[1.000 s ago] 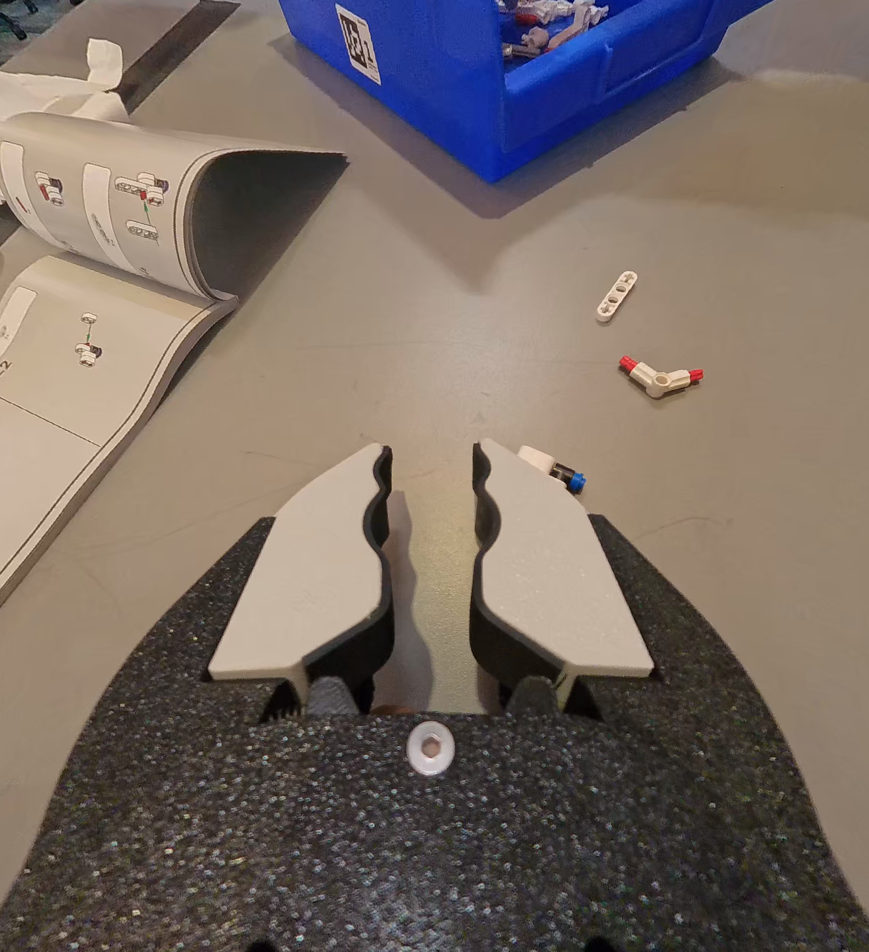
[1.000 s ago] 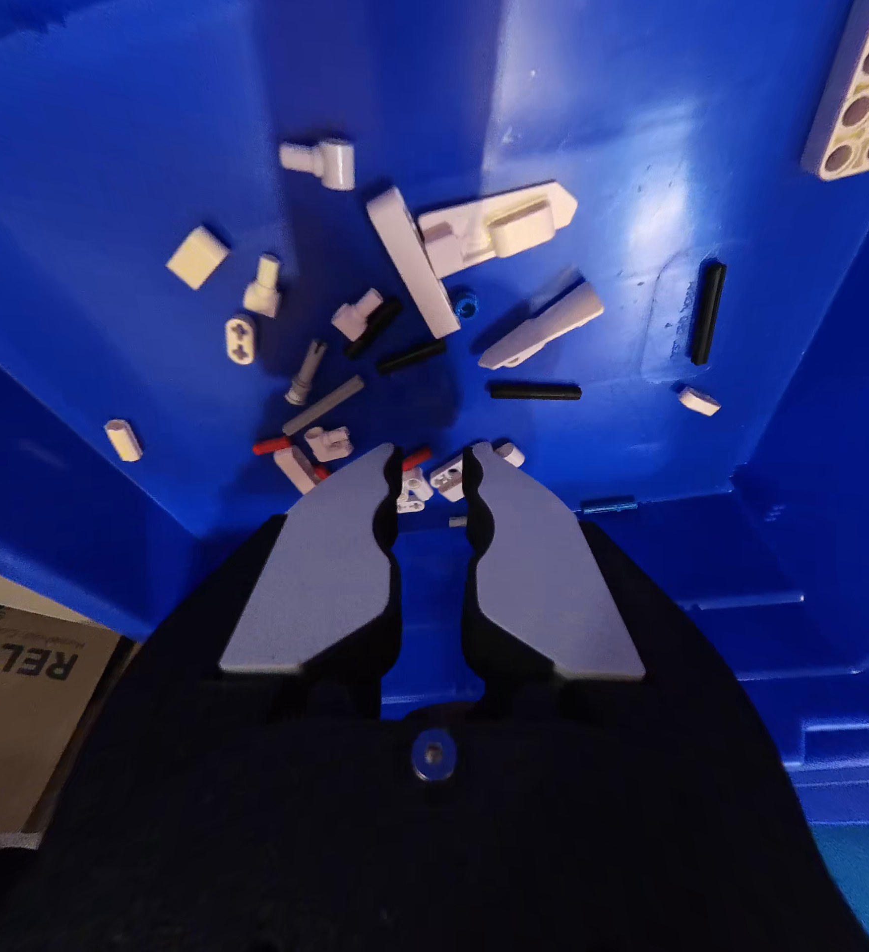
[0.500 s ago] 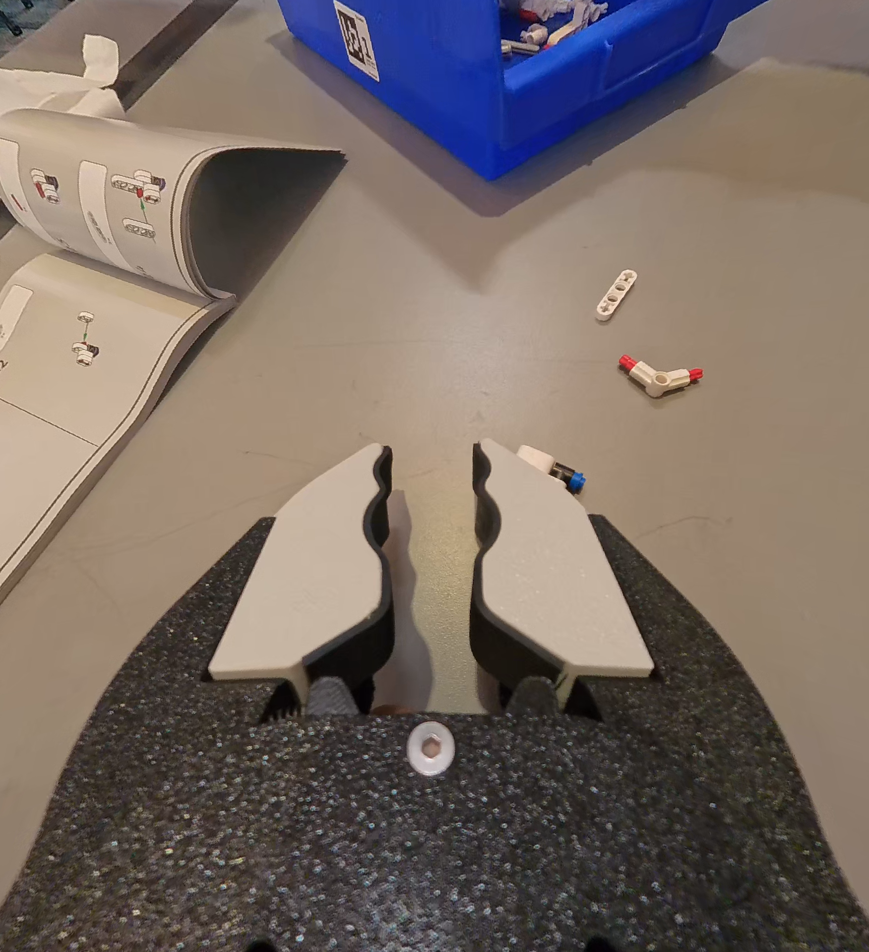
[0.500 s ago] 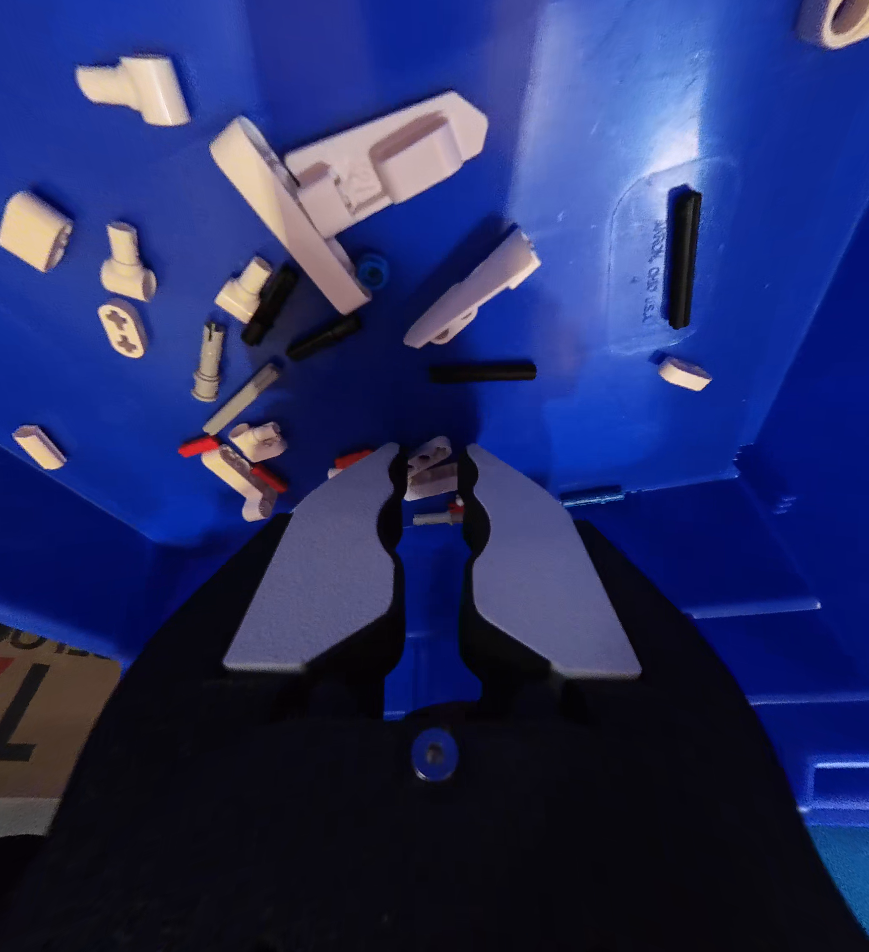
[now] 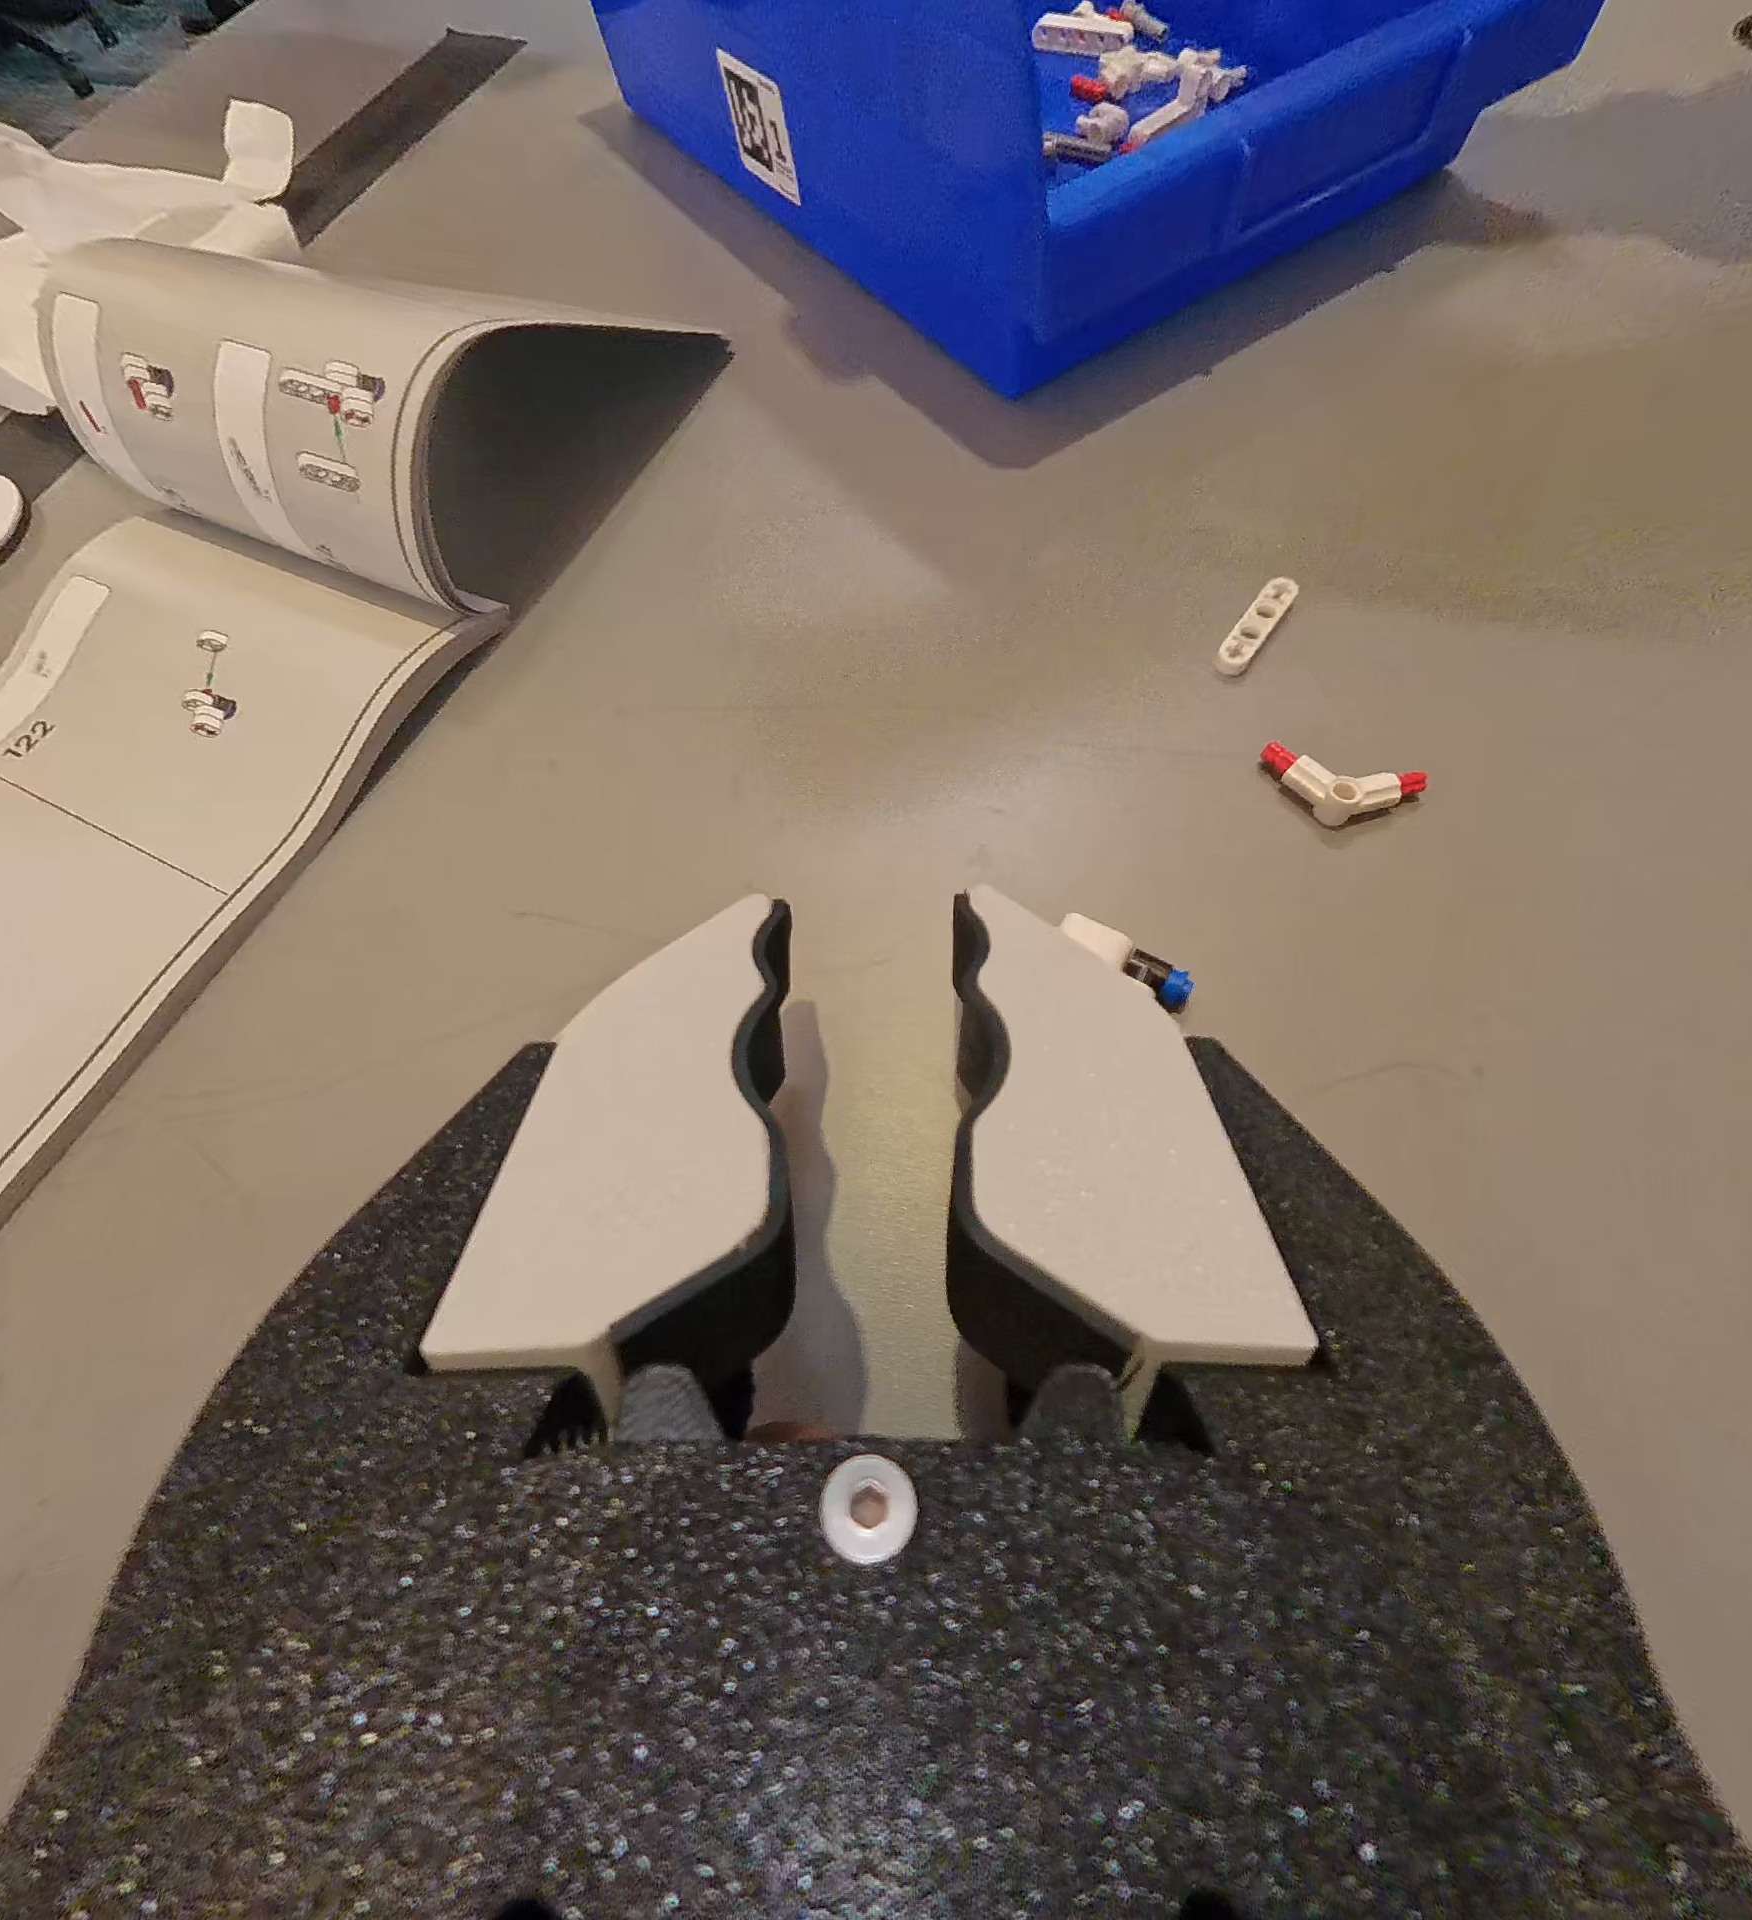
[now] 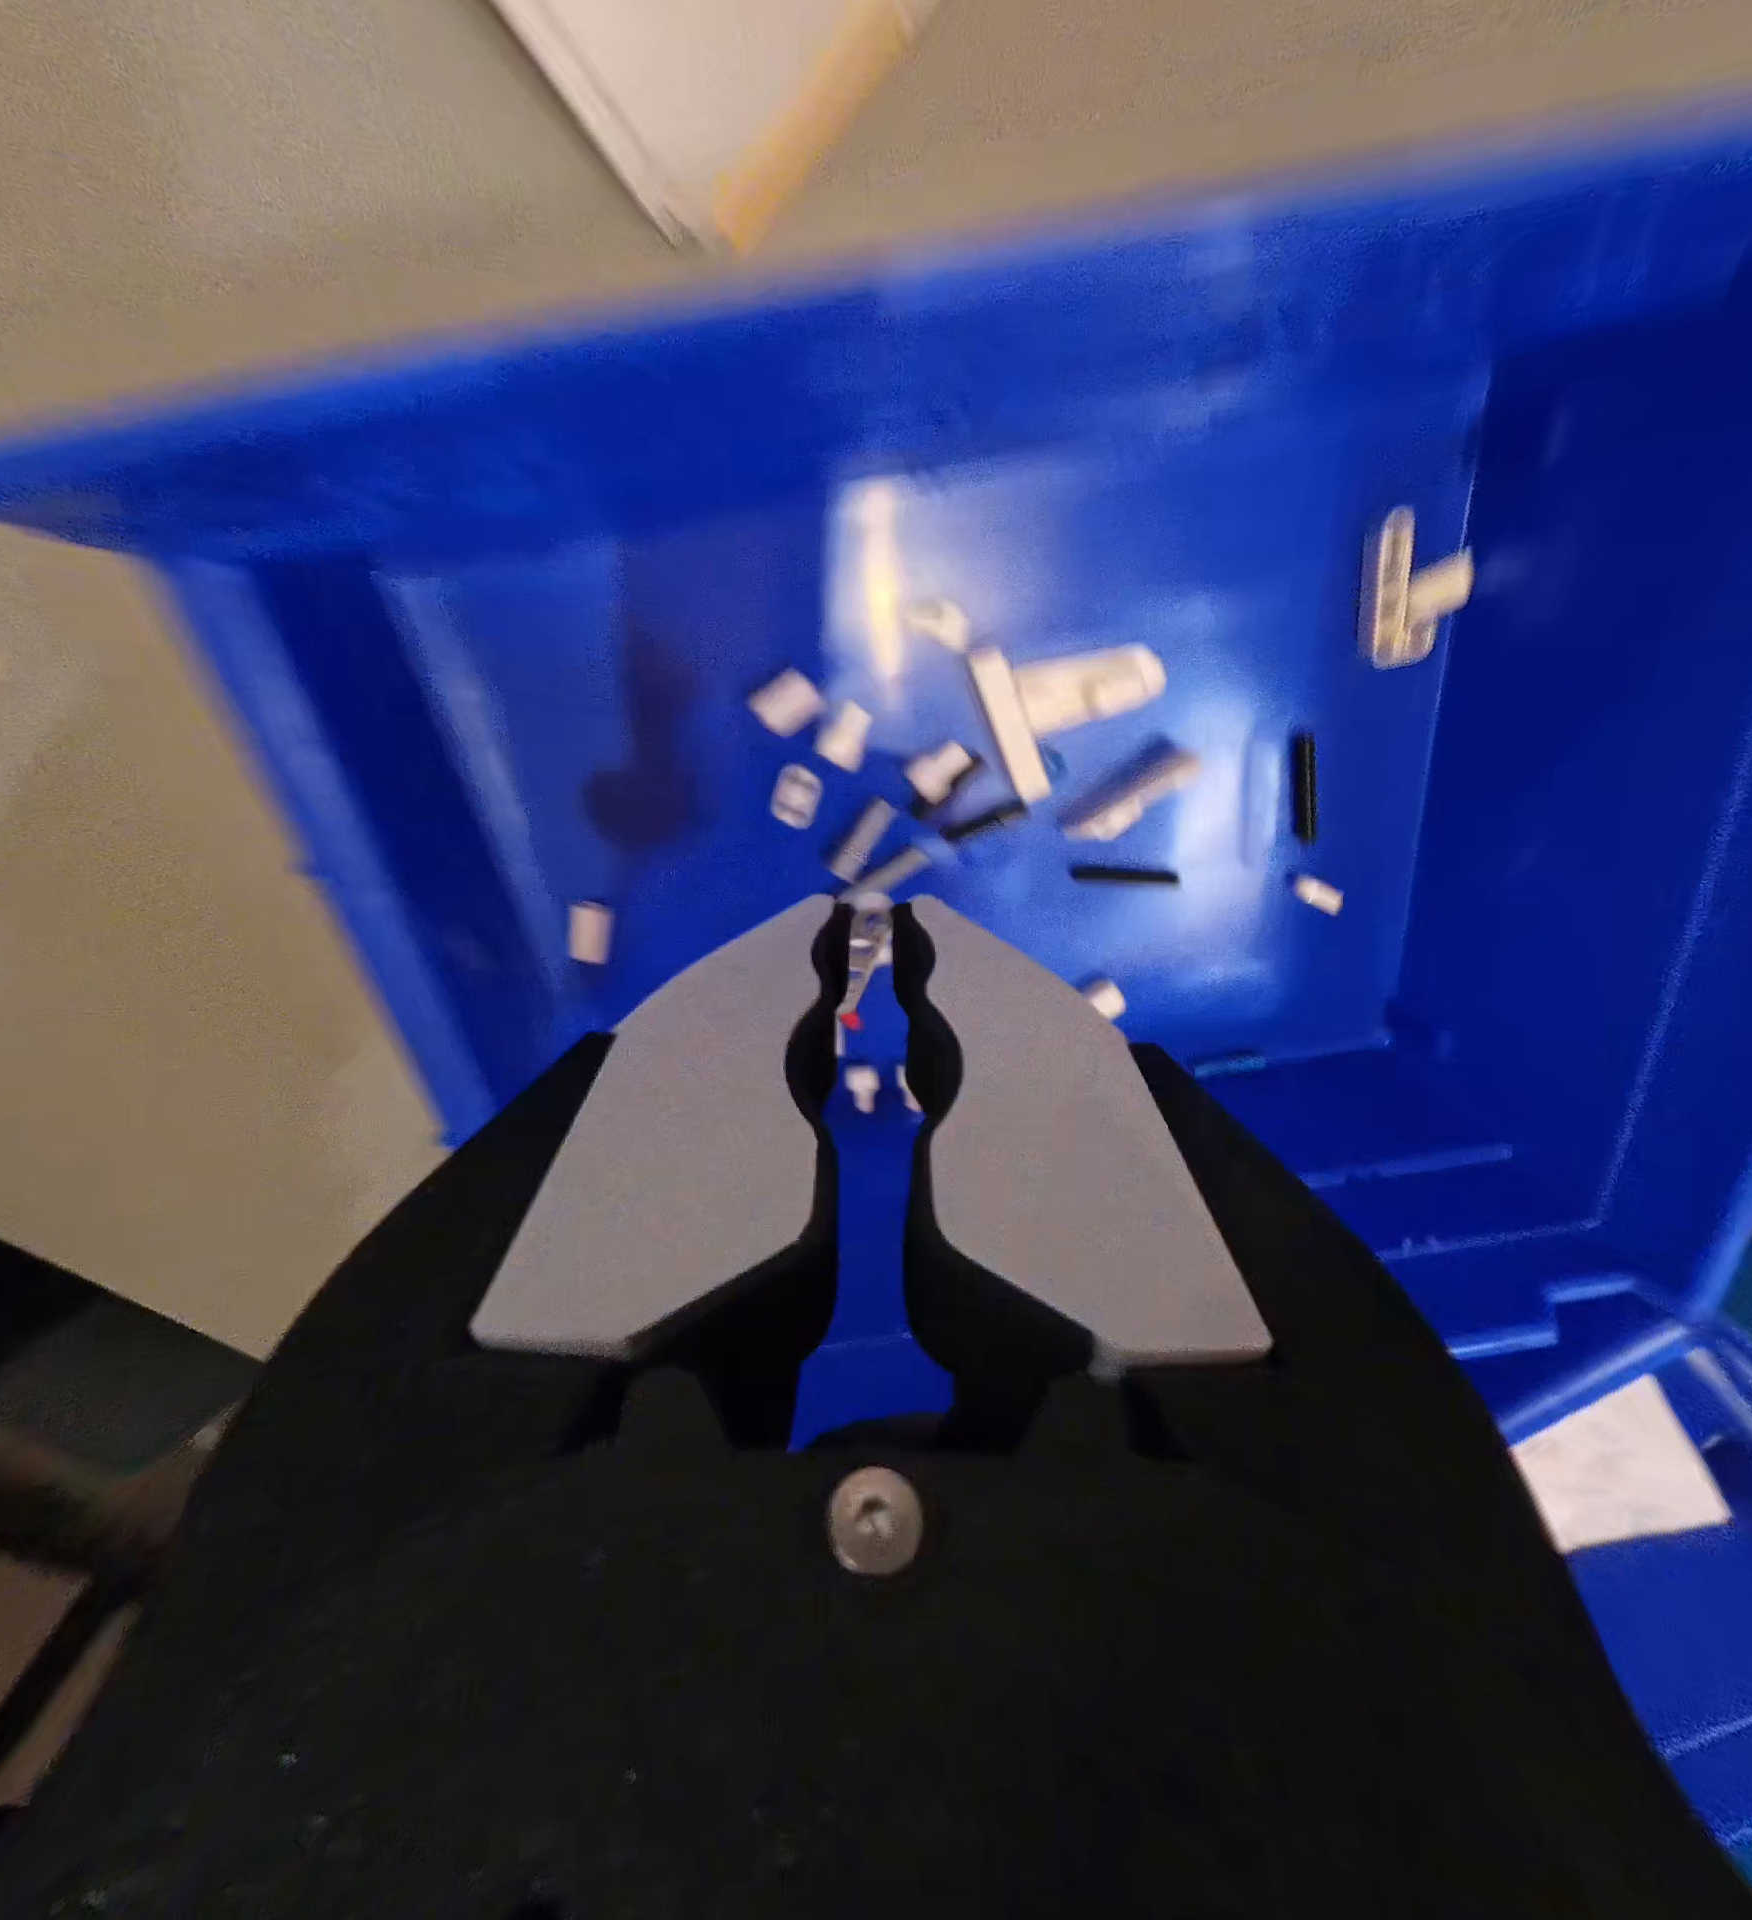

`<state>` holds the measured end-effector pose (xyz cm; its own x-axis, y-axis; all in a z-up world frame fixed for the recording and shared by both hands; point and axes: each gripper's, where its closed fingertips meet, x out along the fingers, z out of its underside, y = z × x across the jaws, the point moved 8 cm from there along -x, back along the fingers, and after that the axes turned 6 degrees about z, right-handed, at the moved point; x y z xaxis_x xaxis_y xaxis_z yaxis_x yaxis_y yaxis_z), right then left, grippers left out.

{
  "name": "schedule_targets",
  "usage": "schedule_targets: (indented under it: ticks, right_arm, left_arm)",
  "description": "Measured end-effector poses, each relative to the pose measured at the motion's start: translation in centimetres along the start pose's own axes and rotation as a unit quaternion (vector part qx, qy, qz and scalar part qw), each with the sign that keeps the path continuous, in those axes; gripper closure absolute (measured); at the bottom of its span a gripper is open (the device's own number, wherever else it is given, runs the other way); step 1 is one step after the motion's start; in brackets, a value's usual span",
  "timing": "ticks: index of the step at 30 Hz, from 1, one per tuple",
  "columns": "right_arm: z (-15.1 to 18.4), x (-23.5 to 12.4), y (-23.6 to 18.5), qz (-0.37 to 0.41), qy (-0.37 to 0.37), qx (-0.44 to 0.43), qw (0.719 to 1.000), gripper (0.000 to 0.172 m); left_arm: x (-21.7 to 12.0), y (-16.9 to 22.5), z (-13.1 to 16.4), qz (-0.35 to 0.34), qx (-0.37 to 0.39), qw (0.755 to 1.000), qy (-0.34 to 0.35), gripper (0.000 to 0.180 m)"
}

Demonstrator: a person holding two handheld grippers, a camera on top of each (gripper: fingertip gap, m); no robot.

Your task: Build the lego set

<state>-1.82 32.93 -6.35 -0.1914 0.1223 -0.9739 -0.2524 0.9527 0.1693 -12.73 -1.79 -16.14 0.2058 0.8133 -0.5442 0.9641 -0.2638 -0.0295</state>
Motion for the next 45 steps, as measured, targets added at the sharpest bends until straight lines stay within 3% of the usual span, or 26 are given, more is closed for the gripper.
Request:
schedule_targets:
  ticks: [3, 5, 10, 13, 18, 24, 31, 40, 45]
  right_arm:
    - [-3.2, -4.3, -5.8, -0.01, 0.097, -0.066, 0.993, 0.164]
    - [-5.4, -5.2, -10.4, -0.037, 0.137, -0.113, 0.983, 0.164]
    - [-9.7, -1.6, -20.1, -0.104, 0.163, -0.201, 0.96, 0.164]
    - [-12.1, 1.4, -22.9, -0.136, 0.195, -0.189, 0.953, 0.164]
    - [-14.4, 4.0, -22.7, -0.177, 0.281, -0.1, 0.938, 0.164]
    - [-14.1, 5.8, -22.2, -0.241, 0.307, -0.05, 0.919, 0.164]
    - [-13.3, 5.4, -22.1, -0.333, 0.33, -0.059, 0.882, 0.165]
    - [-12.5, 4.3, -21.8, -0.409, 0.382, -0.08, 0.825, 0.165]
    - [-12.3, 3.9, -21.4, -0.427, 0.412, -0.076, 0.801, 0.165]
  left_arm:
    - [-0.1, -0.1, 0.0, 0.001, -0.006, 1.0, 0.005, 0.15]
    - [-0.2, -0.2, -0.1, 0.004, -0.01, 1.0, 0.009, 0.15]
    - [-0.5, -0.2, -0.1, 0.026, -0.008, 0.999, 0.021, 0.149]
    - [-0.8, 0.1, -0.3, 0.048, 0.012, 0.998, 0.029, 0.148]
    - [-0.9, -0.1, -0.2, 0.042, 0.007, 0.999, 0.021, 0.146]
    - [-0.7, -0.8, 0.3, 0.041, -0.036, 0.998, 0.011, 0.15]
    - [-1.1, -1.0, 0.2, 0.098, -0.075, 0.992, 0.033, 0.154]
    - [-2.2, -0.6, -0.6, 0.216, -0.13, 0.96, 0.125, 0.166]
    - [-2.4, -0.7, -0.7, 0.234, -0.145, 0.95, 0.145, 0.17]
